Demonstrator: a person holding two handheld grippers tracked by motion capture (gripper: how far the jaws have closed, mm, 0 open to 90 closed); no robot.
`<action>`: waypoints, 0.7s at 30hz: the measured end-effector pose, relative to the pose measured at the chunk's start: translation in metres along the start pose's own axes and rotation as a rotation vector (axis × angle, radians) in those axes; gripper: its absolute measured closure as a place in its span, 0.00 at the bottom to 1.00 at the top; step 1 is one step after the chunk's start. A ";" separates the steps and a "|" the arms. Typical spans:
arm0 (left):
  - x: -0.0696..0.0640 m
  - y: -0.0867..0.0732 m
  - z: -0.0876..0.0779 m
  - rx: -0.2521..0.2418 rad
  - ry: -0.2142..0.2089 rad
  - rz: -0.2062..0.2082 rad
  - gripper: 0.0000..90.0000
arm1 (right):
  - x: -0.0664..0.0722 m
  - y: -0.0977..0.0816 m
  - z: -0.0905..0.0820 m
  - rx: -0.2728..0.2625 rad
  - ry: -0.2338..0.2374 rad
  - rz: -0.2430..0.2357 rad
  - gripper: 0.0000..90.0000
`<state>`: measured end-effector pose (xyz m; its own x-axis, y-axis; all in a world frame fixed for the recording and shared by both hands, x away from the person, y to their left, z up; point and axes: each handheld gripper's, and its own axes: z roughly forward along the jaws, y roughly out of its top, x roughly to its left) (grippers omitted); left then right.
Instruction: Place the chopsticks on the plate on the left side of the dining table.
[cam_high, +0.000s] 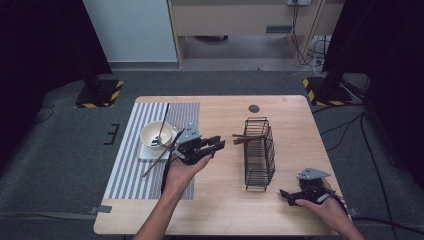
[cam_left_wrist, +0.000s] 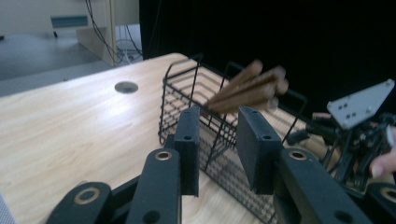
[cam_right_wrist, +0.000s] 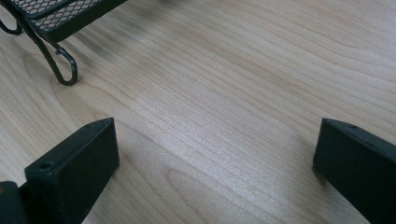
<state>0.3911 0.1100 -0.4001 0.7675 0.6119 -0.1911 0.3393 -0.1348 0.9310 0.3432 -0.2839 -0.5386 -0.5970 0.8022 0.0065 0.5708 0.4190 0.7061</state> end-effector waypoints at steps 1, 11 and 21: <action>-0.002 0.006 0.000 -0.019 -0.006 0.000 0.75 | 0.000 0.000 0.000 0.000 0.000 0.000 0.00; -0.009 0.025 0.003 -0.049 -0.007 -0.010 0.69 | 0.000 0.000 0.000 0.000 0.000 -0.001 0.00; -0.014 0.027 0.014 -0.045 -0.012 -0.010 0.68 | 0.000 0.000 0.000 0.000 0.000 0.000 0.00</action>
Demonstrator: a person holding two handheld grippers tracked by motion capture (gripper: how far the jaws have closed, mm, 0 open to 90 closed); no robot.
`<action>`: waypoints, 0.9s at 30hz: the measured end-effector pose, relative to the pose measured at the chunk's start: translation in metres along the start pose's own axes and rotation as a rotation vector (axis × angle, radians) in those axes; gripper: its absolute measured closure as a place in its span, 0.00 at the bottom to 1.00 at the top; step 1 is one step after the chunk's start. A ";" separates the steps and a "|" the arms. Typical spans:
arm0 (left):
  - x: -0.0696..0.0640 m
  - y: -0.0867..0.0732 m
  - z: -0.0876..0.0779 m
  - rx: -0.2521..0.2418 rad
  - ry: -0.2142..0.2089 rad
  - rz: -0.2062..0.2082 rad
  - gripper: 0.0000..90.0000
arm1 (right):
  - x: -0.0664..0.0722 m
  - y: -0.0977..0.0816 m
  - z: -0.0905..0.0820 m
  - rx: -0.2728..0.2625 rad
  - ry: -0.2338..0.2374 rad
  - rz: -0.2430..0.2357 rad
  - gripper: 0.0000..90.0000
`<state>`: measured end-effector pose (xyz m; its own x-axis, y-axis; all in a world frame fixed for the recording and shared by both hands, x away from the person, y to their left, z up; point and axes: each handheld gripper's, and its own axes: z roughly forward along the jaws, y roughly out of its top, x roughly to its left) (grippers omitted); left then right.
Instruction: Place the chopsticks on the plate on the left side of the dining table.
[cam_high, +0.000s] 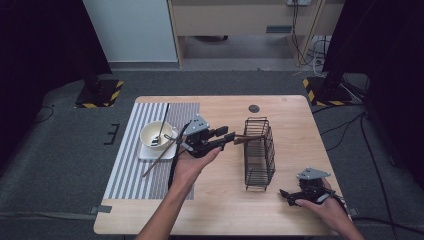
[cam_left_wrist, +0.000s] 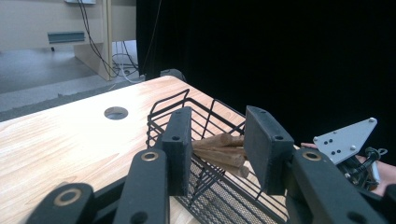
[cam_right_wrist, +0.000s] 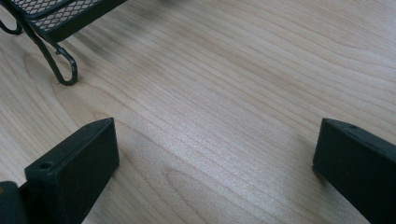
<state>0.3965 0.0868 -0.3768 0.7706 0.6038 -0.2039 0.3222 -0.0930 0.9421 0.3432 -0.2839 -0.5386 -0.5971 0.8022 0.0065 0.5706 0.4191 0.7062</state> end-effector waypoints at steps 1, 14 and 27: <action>0.000 0.000 0.001 0.004 0.002 0.003 0.68 | 0.000 0.000 0.000 0.000 0.000 0.000 0.00; 0.001 0.000 0.008 0.045 0.023 0.014 0.72 | 0.000 0.000 0.000 0.000 0.000 0.000 0.00; 0.007 0.004 0.013 0.050 0.054 0.014 0.77 | 0.000 0.000 0.000 0.000 0.000 0.000 0.00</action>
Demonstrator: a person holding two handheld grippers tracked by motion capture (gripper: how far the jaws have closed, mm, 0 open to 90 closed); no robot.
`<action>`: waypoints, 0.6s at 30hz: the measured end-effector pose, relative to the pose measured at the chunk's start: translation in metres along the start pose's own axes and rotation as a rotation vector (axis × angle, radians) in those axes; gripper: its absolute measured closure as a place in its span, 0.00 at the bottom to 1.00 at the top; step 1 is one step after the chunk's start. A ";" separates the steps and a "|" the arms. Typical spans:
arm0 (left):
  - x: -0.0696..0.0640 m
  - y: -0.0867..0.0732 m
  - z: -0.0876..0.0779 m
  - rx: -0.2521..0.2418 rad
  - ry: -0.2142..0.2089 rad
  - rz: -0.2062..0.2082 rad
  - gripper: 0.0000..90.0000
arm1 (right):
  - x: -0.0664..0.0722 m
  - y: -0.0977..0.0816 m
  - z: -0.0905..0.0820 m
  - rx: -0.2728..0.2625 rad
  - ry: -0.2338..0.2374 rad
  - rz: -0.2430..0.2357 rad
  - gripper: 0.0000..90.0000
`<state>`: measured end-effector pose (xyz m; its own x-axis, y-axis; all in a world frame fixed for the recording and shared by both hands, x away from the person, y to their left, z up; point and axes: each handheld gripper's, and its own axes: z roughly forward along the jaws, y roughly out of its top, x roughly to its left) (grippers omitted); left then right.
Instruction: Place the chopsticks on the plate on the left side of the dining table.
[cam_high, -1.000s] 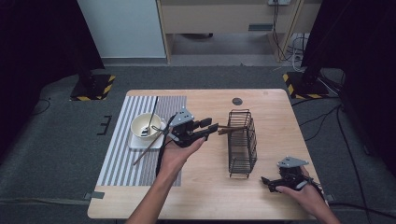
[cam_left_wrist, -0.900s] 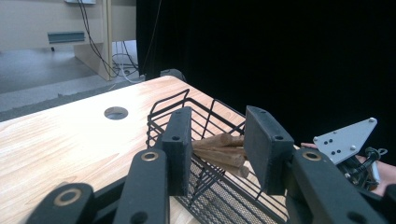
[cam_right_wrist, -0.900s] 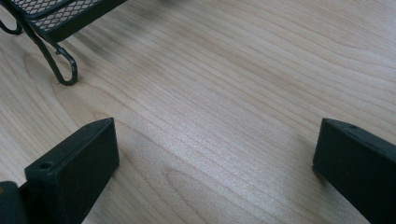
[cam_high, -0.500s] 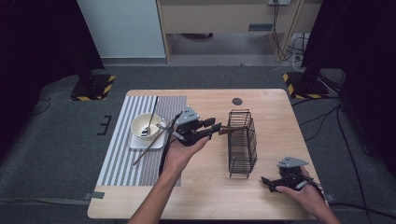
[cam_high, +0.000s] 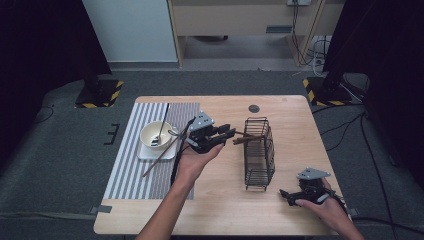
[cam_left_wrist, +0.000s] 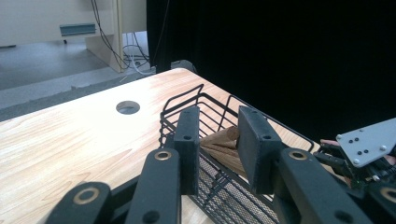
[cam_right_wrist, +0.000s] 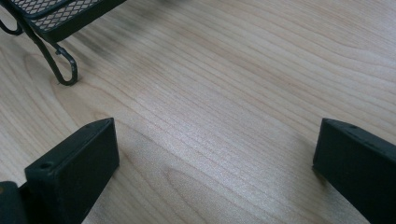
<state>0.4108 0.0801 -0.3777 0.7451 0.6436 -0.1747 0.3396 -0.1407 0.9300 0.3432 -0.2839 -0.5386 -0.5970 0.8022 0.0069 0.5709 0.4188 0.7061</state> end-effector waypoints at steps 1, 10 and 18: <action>0.000 0.000 0.001 0.002 0.000 -0.002 0.77 | 0.000 0.000 0.000 0.000 0.000 0.000 0.00; 0.002 -0.003 0.007 0.025 0.004 -0.003 0.76 | 0.000 0.000 0.000 0.000 0.000 0.000 0.00; 0.002 -0.004 0.013 0.049 0.006 -0.003 0.76 | 0.000 0.000 0.000 0.000 0.000 0.000 0.00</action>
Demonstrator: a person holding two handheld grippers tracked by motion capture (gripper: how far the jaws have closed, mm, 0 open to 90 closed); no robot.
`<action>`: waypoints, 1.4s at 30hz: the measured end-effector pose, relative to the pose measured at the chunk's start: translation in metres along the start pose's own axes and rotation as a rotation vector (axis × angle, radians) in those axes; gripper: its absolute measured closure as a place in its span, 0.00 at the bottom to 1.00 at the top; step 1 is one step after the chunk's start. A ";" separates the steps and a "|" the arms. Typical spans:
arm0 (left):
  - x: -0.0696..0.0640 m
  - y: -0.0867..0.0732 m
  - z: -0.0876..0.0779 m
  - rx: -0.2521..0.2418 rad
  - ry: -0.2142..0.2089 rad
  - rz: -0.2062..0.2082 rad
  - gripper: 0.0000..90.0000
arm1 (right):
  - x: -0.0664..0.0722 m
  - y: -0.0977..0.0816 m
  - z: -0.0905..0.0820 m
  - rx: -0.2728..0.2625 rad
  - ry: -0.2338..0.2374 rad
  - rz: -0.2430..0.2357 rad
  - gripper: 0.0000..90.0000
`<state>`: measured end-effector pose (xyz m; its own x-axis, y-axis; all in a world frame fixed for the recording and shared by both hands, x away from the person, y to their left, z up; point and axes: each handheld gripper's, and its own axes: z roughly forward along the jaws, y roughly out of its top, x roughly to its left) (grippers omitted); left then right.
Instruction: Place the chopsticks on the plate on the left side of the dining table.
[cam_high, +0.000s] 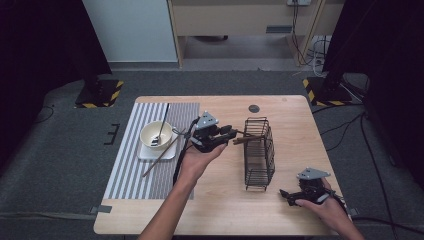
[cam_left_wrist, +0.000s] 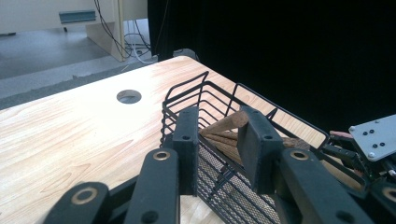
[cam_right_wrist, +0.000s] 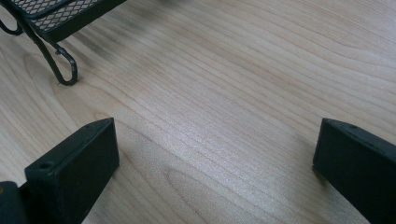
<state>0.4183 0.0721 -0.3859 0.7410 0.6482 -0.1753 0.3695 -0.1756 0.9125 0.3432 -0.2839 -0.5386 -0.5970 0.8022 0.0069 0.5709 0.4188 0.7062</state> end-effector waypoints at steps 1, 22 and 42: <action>0.000 0.000 0.000 0.003 0.001 -0.002 0.76 | 0.000 0.000 0.000 0.000 0.000 0.000 0.00; -0.005 0.007 0.008 0.055 0.016 0.017 0.78 | 0.000 0.000 0.000 0.000 0.000 0.000 0.00; -0.014 0.009 0.009 0.029 0.098 0.044 0.92 | 0.000 0.000 0.000 0.000 0.000 0.000 0.00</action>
<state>0.4163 0.0546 -0.3791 0.6992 0.7083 -0.0967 0.3547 -0.2263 0.9072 0.3432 -0.2839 -0.5386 -0.5971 0.8022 0.0067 0.5707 0.4189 0.7062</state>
